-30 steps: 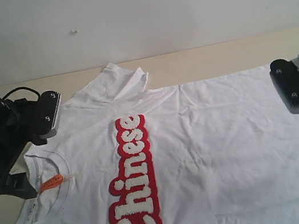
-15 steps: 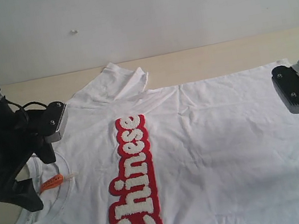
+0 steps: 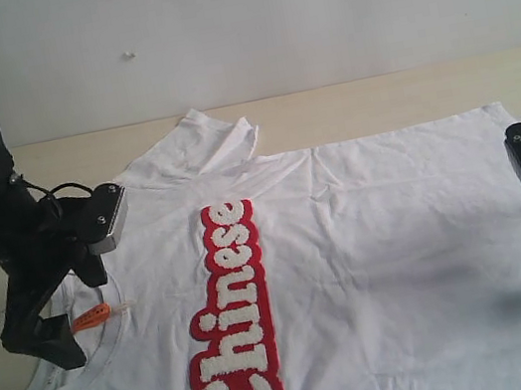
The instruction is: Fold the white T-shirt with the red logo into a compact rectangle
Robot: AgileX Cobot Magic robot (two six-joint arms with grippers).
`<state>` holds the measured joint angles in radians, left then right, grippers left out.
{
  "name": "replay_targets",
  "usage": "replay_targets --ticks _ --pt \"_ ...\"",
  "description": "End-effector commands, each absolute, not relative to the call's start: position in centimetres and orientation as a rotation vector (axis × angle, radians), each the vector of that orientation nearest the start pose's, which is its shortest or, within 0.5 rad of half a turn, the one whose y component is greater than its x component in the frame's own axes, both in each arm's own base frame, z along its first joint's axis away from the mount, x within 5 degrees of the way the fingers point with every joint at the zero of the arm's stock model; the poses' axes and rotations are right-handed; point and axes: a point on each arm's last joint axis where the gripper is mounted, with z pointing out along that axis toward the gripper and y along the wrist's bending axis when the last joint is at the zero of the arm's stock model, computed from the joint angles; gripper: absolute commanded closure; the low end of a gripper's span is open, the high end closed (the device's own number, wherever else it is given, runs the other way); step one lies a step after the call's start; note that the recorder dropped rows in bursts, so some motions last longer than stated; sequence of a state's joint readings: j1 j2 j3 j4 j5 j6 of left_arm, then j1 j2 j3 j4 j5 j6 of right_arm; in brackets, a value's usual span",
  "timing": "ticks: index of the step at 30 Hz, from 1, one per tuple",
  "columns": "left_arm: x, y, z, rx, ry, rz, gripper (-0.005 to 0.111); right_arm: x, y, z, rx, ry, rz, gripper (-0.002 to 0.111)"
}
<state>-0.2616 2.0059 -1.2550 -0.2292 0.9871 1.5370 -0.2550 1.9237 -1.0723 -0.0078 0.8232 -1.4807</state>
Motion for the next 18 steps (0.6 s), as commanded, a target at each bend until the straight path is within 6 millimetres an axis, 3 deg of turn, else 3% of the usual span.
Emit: replay_targets --ticks 1,10,14,18 --pt "34.4 -11.0 13.0 -2.329 -2.145 0.344 0.007 32.3 -8.7 12.7 -1.806 2.541 -0.045 0.010" --pt "34.4 -11.0 12.2 -2.316 -2.130 0.360 0.007 32.5 -8.5 9.8 -1.814 2.563 0.051 0.010" --pt "34.4 -11.1 12.2 -2.314 -2.134 0.365 0.007 32.7 -7.8 9.8 -1.660 2.591 0.127 0.010" --pt "34.4 -11.1 12.1 -2.309 -2.130 0.370 0.007 32.8 -7.8 9.8 -1.643 2.589 0.132 0.010"
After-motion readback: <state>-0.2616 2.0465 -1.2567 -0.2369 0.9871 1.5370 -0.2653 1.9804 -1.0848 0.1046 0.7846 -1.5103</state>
